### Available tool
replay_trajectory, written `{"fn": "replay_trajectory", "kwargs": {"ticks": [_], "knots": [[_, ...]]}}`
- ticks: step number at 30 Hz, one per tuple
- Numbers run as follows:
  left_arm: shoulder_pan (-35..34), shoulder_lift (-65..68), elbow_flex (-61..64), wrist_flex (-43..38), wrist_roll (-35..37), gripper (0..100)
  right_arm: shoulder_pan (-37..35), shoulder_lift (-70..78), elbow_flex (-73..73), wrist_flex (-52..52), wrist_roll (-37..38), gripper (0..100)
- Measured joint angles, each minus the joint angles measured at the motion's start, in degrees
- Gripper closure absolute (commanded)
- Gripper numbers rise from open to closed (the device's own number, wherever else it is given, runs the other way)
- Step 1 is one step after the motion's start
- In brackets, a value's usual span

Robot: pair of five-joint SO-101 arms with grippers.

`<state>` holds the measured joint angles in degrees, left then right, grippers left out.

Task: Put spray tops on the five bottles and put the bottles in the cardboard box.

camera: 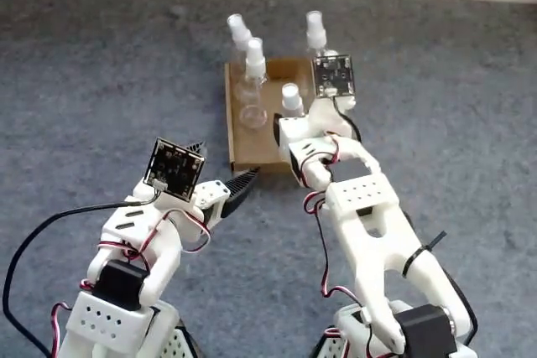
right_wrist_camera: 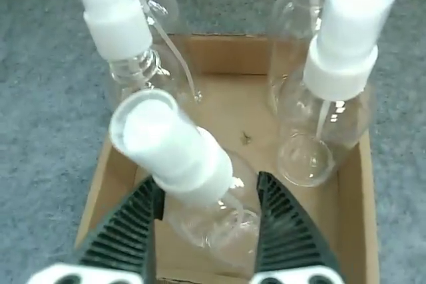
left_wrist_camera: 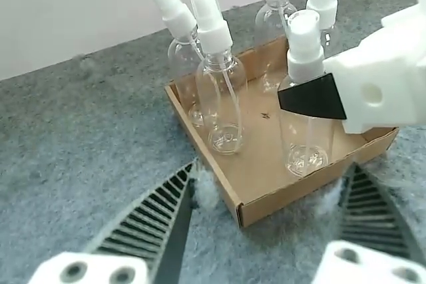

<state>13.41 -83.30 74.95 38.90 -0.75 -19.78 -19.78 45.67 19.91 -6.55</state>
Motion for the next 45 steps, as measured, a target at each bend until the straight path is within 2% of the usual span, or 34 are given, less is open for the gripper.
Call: {"fn": "replay_trajectory", "kwargs": {"ticks": [2, 17, 36, 45], "knots": [[0.0, 0.0, 0.0, 0.0, 0.0, 72, -0.18, 0.0, 0.0, 0.0, 0.0, 86.0], [0.0, 0.0, 0.0, -0.09, 0.0, 72, -0.26, 0.0, 0.0, 0.09, -0.09, 85.3], [0.0, 0.0, 0.0, -0.09, 0.0, 72, 0.18, -9.14, 0.26, 4.31, -0.09, 85.2], [0.0, 0.0, 0.0, -0.09, 0.0, 72, 0.35, -9.14, 0.26, 9.49, -0.09, 85.2]]}}
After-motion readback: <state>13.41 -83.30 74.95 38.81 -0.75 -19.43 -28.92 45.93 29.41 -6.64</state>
